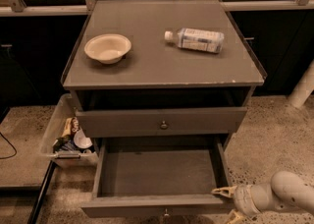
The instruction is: Open middle drawer
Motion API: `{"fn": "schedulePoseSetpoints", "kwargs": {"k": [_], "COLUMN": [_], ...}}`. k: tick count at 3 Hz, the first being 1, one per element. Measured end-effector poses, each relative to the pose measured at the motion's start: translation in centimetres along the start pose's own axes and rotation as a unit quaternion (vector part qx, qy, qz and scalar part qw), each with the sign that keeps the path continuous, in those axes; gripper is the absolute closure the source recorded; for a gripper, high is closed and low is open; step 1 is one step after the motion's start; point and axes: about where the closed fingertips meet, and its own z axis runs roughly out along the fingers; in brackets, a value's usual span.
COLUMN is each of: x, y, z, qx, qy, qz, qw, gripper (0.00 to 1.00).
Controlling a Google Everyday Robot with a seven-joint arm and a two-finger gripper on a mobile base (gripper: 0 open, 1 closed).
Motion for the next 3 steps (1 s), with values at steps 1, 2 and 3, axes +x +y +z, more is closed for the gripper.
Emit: {"fn": "schedulePoseSetpoints", "kwargs": {"k": [1,2,3], "x": [-0.1,-1.4,-4.6], "y": [0.0,-1.3,-3.5], "z": [0.2,-1.2,-3.9], "qx": [-0.004,-0.004,-0.005], "qy": [-0.001,0.011,0.033], "qz": [0.002,-0.01,-0.041], "qw": [1.0,0.9999,0.9986], "gripper": [0.0,0.0,0.0]}}
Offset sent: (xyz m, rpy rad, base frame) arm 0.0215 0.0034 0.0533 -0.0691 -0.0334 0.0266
